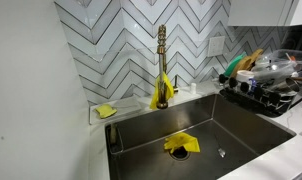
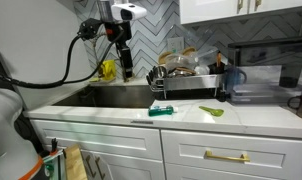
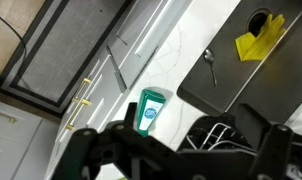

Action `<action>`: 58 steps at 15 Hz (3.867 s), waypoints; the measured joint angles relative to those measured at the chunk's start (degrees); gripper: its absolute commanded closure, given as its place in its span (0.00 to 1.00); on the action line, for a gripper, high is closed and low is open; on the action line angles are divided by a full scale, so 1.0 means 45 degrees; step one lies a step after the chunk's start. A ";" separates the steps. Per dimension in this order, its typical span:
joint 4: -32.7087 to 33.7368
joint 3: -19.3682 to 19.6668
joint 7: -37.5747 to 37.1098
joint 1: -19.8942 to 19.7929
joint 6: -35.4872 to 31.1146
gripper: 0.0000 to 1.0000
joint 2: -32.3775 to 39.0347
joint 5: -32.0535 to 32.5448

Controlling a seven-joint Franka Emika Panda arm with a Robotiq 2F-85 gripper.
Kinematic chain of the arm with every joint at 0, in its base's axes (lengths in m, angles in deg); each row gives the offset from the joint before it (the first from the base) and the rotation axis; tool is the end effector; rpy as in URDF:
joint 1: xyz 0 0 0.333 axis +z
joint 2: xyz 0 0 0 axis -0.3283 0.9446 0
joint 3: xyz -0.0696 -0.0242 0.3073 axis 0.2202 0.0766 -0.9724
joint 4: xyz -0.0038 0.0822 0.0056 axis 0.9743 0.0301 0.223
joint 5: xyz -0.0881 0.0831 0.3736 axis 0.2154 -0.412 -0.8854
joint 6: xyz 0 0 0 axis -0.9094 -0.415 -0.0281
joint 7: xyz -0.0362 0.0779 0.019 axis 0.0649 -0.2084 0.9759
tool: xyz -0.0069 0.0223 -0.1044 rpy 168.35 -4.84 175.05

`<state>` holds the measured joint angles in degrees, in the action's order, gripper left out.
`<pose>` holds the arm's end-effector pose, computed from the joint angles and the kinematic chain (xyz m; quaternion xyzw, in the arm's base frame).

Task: Pick up the fallen bottle of dish soap and place it the right way up on the kitchen counter

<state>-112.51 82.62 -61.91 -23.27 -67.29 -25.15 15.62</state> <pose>0.3492 -0.0794 0.5276 -0.9803 0.1415 -0.0484 0.1287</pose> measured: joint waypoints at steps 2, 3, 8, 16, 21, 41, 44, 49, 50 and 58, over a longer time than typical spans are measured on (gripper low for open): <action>-0.0012 0.0567 0.0066 -0.0386 0.0102 0.00 0.0606 -0.0192; 0.0008 0.0937 0.0193 -0.0526 0.0151 0.00 0.1057 -0.0324; 0.0815 0.2252 0.1033 -0.1008 0.0510 0.00 0.4057 -0.1328; 0.4891 0.2050 0.1235 -0.1254 0.2180 0.00 0.8989 -0.2454; 0.6883 0.1588 0.1272 -0.1415 0.3735 0.00 1.0925 -0.2862; 0.8378 0.0196 -0.0566 -0.1492 0.3923 0.25 1.2453 -0.2468; 0.8400 0.0111 -0.0758 -0.1422 0.3923 0.15 1.2591 -0.2289; 0.8393 0.0100 -0.1013 -0.1333 0.3597 0.07 1.2710 -0.2003; 0.8388 0.0100 -0.1049 -0.1333 0.3326 0.11 1.2710 -0.2004; 0.8373 -0.0126 -0.1780 -0.1201 0.2240 0.33 1.2869 -0.2012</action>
<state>-74.83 82.05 -69.92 -28.68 -57.21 32.76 6.56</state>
